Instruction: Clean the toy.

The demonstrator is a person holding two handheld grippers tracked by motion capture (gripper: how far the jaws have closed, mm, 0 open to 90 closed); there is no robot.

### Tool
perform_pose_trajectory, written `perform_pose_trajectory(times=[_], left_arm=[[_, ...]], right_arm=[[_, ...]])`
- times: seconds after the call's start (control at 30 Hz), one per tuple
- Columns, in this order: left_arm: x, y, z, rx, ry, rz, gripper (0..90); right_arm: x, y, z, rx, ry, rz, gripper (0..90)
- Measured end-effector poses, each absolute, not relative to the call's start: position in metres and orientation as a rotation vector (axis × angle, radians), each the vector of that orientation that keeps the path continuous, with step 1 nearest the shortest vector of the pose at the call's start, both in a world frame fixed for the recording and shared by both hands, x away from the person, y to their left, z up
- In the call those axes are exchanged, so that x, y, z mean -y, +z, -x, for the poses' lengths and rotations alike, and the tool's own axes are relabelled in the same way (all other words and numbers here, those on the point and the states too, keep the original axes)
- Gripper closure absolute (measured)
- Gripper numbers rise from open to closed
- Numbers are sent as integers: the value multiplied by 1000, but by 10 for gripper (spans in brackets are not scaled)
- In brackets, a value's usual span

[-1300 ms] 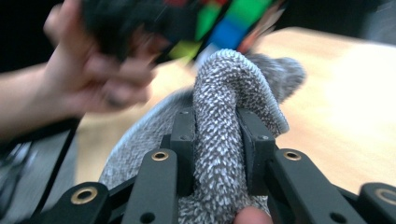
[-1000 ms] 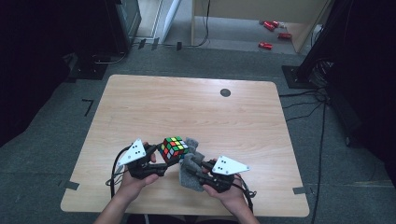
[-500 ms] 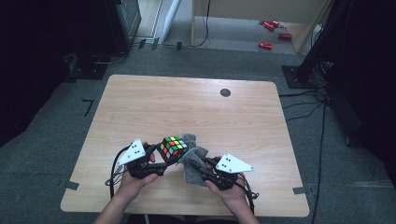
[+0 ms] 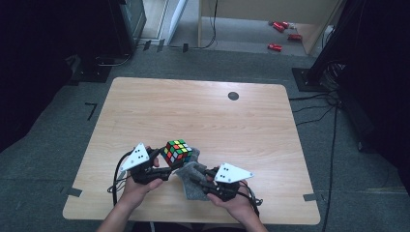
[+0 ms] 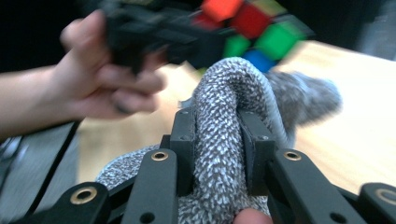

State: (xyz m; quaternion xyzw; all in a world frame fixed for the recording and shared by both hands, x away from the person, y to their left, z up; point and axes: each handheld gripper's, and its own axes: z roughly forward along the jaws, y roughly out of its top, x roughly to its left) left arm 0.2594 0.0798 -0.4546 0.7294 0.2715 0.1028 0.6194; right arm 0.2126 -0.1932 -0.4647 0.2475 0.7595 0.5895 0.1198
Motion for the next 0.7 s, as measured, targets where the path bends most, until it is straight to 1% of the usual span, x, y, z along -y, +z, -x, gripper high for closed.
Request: perform_pose_trajectory(times=[0.1,0.2,0.53,0.7], left_arm=[[-78,-455,-259,-616,223,-1679,339],[-74,-456,-257,-606,221,-1692,339],[-76,-458,-259,-627,228,-1688,339],[-82,-457,-262,-644,248,-1680,339]], right_arm=[[202,-462,-215,-2088,1742,-853,721],[204,-461,-214,-2049,1743,-871,721],[183,-470,-210,-2293,1720,-692,717],[192,-465,-213,-2274,1714,-713,723]])
